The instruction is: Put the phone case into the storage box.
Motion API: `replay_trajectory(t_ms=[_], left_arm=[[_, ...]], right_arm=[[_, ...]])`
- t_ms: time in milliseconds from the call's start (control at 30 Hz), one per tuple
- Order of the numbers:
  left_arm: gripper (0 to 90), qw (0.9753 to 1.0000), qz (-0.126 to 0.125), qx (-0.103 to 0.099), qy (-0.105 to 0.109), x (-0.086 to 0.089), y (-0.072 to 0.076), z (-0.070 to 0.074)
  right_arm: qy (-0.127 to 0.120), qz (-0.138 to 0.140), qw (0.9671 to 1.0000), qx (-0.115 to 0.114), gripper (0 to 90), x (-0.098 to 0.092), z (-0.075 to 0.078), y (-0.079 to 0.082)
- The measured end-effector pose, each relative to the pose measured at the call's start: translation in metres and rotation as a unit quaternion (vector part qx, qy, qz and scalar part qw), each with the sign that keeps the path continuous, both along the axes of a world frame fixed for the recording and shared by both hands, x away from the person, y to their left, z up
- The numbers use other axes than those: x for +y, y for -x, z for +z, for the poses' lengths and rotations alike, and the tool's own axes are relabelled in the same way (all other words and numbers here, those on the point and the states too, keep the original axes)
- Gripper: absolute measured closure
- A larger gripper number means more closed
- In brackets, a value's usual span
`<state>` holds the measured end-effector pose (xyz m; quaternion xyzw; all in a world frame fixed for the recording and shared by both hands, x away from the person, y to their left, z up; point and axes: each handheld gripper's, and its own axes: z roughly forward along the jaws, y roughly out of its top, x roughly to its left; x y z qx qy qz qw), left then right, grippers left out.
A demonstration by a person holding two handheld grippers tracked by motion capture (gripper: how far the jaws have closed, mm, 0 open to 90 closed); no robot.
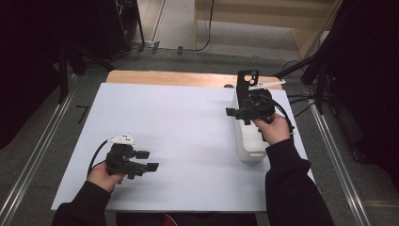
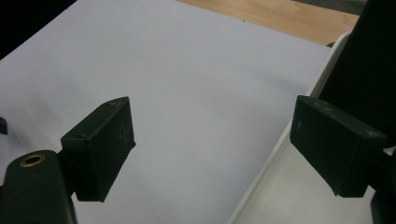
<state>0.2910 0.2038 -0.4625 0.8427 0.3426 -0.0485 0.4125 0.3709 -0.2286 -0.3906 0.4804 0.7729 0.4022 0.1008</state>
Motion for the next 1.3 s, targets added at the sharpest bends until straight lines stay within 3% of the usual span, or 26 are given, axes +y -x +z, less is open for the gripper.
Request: replay_trajectory(t_ms=[133,433,667,1100,1300], left_arm=[[28.4,1.0000,-0.003,0.000,-0.001,0.000,0.000,0.000],[28.4,1.0000,-0.003,-0.001,-0.001,0.000,-0.001,0.001],[28.4,1.0000,-0.003,-0.001,-0.002,-0.002,-0.002,0.000],[28.4,1.0000,-0.008,-0.004,-0.001,-0.002,-0.003,0.002],[28.4,1.0000,-0.007,-0.003,0.001,-0.002,-0.003,0.002]], right_arm=[[-0.011,0.010,0.9998,0.008,12.3,0.003,-0.003,0.004],[-0.006,0.027,0.9995,0.013,12.3,0.011,-0.009,0.014],[-0.016,0.040,0.9990,0.010,12.3,0.023,-0.014,0.023],[-0.009,0.071,0.9974,-0.004,12.3,0.037,-0.023,0.038],[-0.011,0.075,0.9971,0.009,12.3,0.041,-0.026,0.045]])
